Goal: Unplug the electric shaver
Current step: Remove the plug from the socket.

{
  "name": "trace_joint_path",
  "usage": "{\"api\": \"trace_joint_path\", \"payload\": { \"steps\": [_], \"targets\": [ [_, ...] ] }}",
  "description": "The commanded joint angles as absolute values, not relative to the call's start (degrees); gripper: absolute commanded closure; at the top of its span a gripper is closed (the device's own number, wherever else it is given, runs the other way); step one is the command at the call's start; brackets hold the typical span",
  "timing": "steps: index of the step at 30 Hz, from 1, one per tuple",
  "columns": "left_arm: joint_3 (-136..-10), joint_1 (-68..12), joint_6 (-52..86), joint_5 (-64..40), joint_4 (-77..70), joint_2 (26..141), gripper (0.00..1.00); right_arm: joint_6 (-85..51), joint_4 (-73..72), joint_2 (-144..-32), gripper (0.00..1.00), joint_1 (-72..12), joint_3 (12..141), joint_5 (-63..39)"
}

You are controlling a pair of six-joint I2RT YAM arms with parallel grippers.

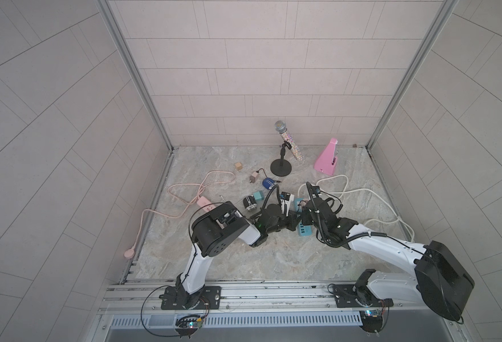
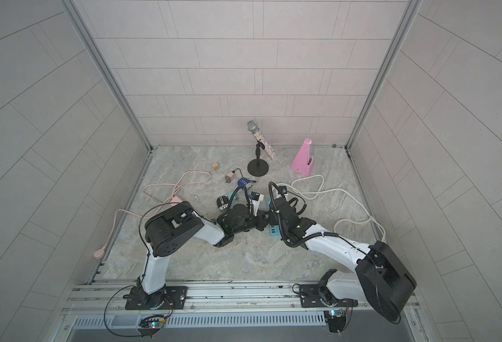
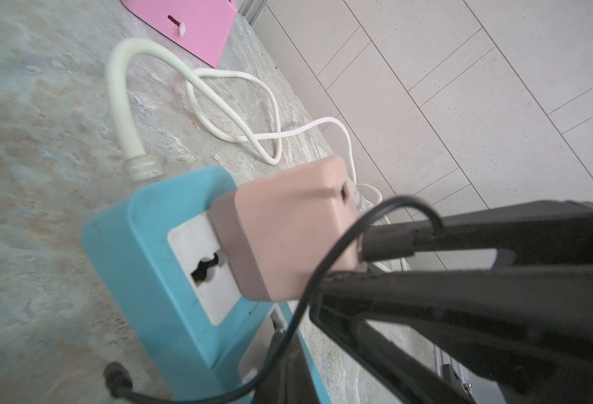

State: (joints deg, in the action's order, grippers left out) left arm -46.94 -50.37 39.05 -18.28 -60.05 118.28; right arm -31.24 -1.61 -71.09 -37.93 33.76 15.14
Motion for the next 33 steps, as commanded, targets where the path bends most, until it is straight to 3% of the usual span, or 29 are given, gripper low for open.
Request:
{"api": "trace_joint_path", "payload": {
  "steps": [1, 15, 24, 29, 33],
  "targets": [
    [-45.4, -47.6, 39.5, -10.5, -46.1, 123.3, 1.00, -30.2, -7.8, -68.6, 0.92, -41.0, 33.6, 12.9],
    [-46.9, -47.3, 39.5, -10.6, -43.4, 124.5, 1.00, -29.5, -3.2, -61.7, 0.91, -41.5, 34.5, 19.9],
    [-46.5, -47.3, 38.7, -11.3, -43.3, 122.3, 1.00, -29.9, 0.8, -62.6, 0.91, -39.7, 38.3, 18.2],
    [-46.2, -47.3, 39.1, -15.3, -44.4, 115.9, 1.00, -30.5, 3.8, -59.8, 0.90, -34.5, 38.0, 14.2],
    [-48.0, -47.8, 40.6, -18.6, -42.0, 109.4, 0.94, -30.7, 7.4, -58.0, 0.90, -29.3, 38.5, 9.0]
  ]
}}
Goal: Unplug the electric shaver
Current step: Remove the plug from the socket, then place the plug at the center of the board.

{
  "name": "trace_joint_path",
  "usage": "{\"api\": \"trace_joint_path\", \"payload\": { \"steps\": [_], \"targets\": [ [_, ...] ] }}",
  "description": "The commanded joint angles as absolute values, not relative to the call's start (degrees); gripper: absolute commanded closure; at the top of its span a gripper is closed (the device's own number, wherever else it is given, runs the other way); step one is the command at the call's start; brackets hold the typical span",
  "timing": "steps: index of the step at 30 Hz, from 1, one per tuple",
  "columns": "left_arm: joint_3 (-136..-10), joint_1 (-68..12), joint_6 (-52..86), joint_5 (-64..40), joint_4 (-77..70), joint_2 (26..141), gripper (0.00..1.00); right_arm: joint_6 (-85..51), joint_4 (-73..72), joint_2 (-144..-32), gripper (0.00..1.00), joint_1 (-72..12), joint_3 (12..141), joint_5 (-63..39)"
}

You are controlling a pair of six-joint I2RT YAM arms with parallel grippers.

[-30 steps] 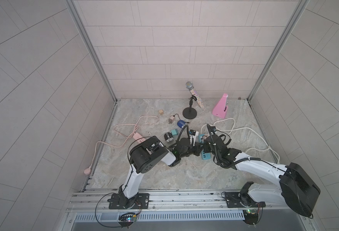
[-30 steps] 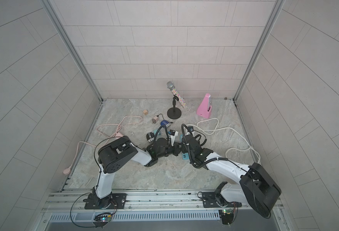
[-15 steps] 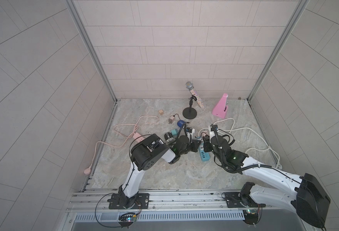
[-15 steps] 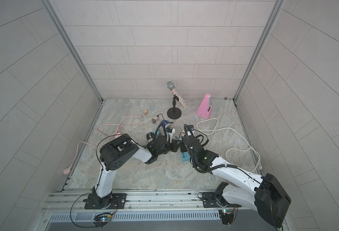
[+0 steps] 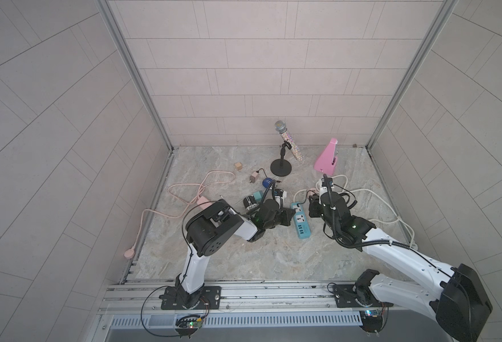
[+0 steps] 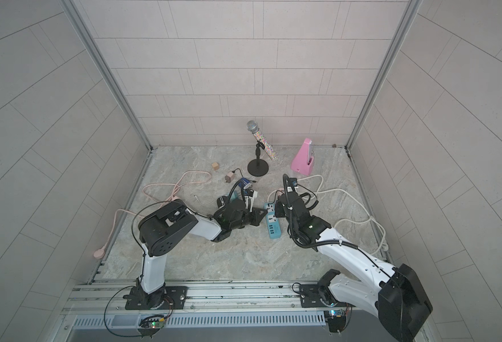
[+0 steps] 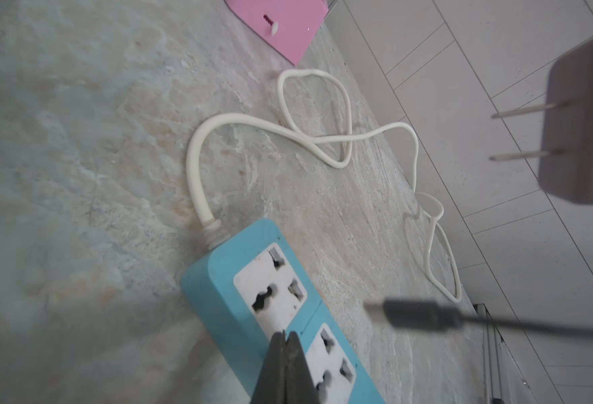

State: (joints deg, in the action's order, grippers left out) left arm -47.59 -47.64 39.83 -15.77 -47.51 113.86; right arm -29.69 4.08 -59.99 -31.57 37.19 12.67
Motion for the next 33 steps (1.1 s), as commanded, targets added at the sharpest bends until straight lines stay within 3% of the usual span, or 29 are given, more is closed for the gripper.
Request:
{"api": "trace_joint_path", "payload": {
  "steps": [1, 6, 12, 17, 26, 33],
  "targets": [
    [-48.7, -47.9, 40.3, -19.1, -40.5, 108.0, 0.93, -30.6, 8.2, -57.8, 0.90, -28.3, 38.9, 7.6],
    [-51.2, -49.2, 37.8, -18.7, -31.0, 100.5, 0.70, -30.2, 11.4, -59.2, 0.89, -24.5, 42.4, -0.8],
    [-53.1, -49.9, 31.1, -12.8, -15.3, 88.4, 0.52, -30.2, 12.2, -64.9, 0.90, -24.4, 48.0, -11.3],
    [-52.3, -49.9, 28.3, -8.1, -5.6, 80.2, 0.47, -33.6, 6.0, -70.9, 0.89, -24.3, 50.1, -20.7],
    [-45.6, -49.9, 27.8, -3.5, -1.5, 69.1, 0.44, -44.0, -8.6, -90.3, 0.89, -24.1, 56.4, -36.8],
    [-42.9, -49.9, 27.7, -0.7, 2.0, 63.5, 0.43, -46.9, -9.8, -101.8, 0.91, -23.3, 60.4, -42.1]
  ]
}}
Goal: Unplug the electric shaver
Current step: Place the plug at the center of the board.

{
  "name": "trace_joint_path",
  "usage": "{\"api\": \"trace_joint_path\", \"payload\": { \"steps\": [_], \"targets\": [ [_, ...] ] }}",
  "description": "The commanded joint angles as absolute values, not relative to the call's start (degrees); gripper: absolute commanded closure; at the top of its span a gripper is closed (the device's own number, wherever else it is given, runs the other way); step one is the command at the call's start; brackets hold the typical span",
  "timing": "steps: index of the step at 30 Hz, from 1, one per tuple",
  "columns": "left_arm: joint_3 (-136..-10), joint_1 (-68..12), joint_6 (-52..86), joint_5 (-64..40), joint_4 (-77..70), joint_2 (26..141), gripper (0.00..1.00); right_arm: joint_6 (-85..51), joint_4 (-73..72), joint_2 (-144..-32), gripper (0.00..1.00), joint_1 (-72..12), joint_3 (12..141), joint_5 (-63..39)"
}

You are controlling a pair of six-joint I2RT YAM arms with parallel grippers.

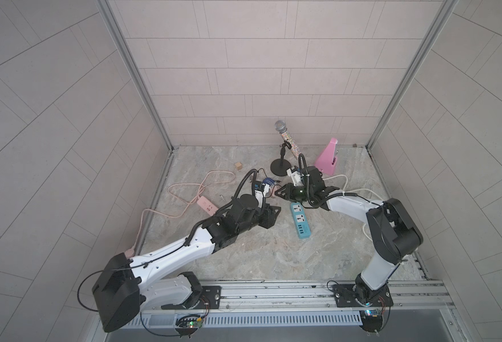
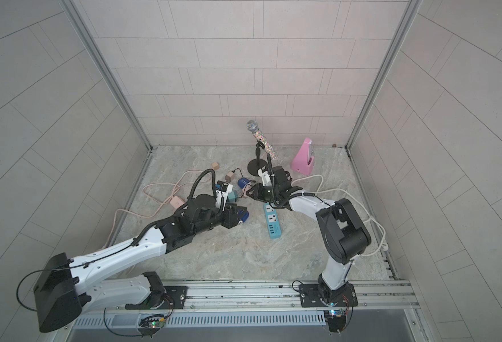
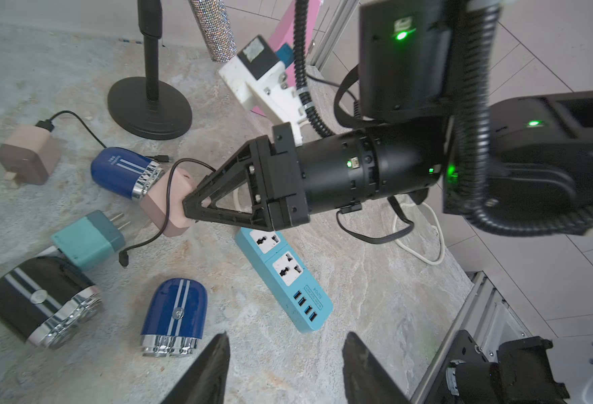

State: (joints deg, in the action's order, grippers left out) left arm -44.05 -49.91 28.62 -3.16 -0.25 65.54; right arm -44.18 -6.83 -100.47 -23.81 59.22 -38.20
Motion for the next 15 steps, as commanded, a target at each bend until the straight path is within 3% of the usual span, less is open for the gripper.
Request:
{"api": "trace_joint_path", "payload": {
  "steps": [1, 15],
  "targets": [
    [-42.6, -49.9, 27.7, -0.4, 2.1, 62.9, 0.43, -46.7, -9.7, -102.3, 0.91, -23.1, 60.4, -41.6],
    [-40.9, -49.9, 28.0, 0.3, 2.6, 61.7, 0.41, -41.3, 0.8, -107.6, 0.86, -20.2, 63.4, -41.3]
  ]
}}
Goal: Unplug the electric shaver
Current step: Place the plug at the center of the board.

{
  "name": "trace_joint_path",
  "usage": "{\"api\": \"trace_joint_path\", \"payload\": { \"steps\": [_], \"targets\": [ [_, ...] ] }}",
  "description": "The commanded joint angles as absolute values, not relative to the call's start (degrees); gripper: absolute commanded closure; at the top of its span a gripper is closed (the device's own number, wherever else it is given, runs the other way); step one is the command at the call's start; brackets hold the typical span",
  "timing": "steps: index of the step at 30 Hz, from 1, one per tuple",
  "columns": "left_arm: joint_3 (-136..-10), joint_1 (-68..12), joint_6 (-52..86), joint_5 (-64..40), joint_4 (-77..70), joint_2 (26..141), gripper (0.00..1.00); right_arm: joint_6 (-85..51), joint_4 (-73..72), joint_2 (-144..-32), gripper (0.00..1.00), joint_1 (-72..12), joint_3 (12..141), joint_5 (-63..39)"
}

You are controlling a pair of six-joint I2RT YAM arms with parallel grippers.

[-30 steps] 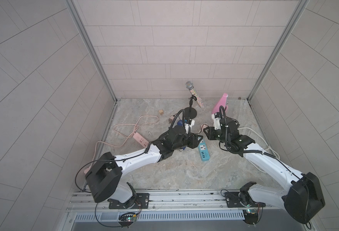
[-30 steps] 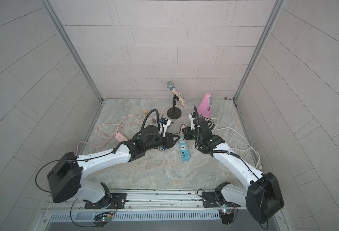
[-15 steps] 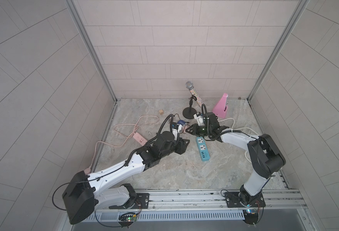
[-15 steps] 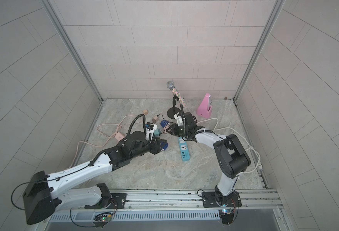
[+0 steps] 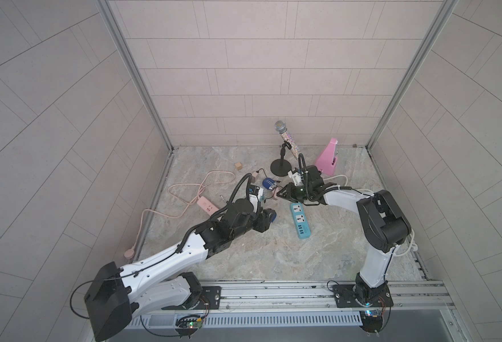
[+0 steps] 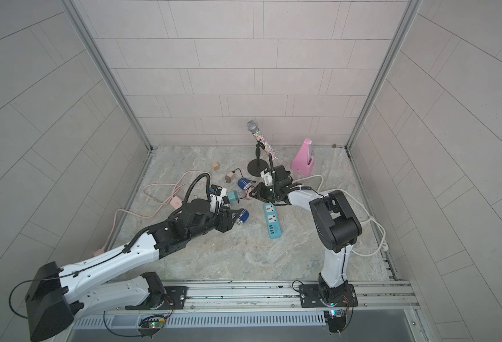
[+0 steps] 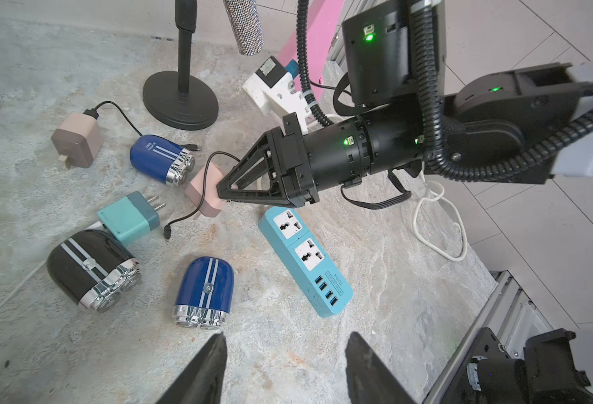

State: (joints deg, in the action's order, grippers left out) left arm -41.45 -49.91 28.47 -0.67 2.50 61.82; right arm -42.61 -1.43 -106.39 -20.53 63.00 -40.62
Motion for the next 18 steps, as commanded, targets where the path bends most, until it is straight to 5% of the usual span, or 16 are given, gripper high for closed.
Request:
{"api": "trace_joint_path", "payload": {
  "steps": [1, 8, 18],
  "targets": [
    [-40.8, -49.9, 28.1, 0.3, 2.5, 61.6, 0.41, -41.4, 0.8, -107.9, 0.85, -19.9, 63.2, -41.4],
    [-40.4, -49.9, 28.5, 0.2, 1.7, 61.9, 0.40, -40.4, 1.6, -107.9, 0.83, -18.7, 62.3, -40.7],
    [-40.1, -49.9, 28.9, 0.1, 1.1, 62.5, 0.40, -37.3, 6.2, -108.0, 0.57, -18.0, 62.7, -37.8]
  ]
}}
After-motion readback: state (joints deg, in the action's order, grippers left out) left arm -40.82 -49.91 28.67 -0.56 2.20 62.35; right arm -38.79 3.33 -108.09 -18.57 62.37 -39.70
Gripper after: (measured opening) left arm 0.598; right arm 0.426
